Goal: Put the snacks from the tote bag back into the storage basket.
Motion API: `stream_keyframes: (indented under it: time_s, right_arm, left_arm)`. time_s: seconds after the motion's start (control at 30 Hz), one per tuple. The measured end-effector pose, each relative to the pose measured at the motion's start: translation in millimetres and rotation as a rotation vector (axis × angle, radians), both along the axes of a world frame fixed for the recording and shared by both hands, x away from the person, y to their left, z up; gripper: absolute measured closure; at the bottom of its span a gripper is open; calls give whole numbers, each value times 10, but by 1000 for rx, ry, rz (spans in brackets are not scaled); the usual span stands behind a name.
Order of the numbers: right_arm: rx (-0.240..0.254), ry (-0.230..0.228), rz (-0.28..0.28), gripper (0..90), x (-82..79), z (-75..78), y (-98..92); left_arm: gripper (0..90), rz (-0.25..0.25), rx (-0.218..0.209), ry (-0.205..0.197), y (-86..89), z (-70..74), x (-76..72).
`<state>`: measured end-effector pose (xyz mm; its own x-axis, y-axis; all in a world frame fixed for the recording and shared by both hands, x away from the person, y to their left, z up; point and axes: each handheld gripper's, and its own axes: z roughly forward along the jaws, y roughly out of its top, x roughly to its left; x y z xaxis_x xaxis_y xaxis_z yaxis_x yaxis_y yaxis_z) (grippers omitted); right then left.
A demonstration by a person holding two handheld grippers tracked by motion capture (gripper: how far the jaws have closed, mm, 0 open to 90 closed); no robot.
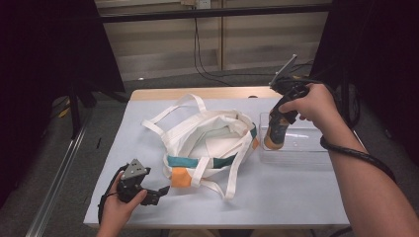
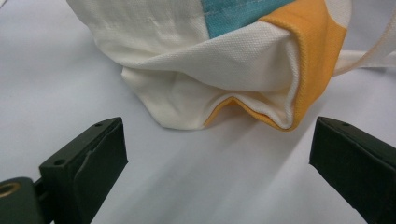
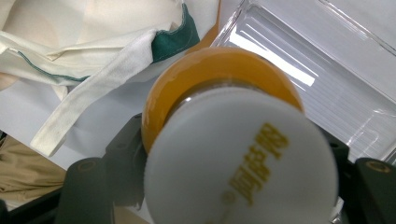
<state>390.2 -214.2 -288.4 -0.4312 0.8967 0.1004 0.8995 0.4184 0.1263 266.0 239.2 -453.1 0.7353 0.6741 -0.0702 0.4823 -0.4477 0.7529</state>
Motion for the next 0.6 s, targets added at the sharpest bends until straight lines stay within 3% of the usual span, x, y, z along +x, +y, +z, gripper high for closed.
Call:
stream_keyframes:
  time_s: [0.6]
  right_arm:
    - [-6, 7, 4, 306, -6, -17, 8]
  left_arm:
    - [37, -8, 2, -2, -4, -3, 3]
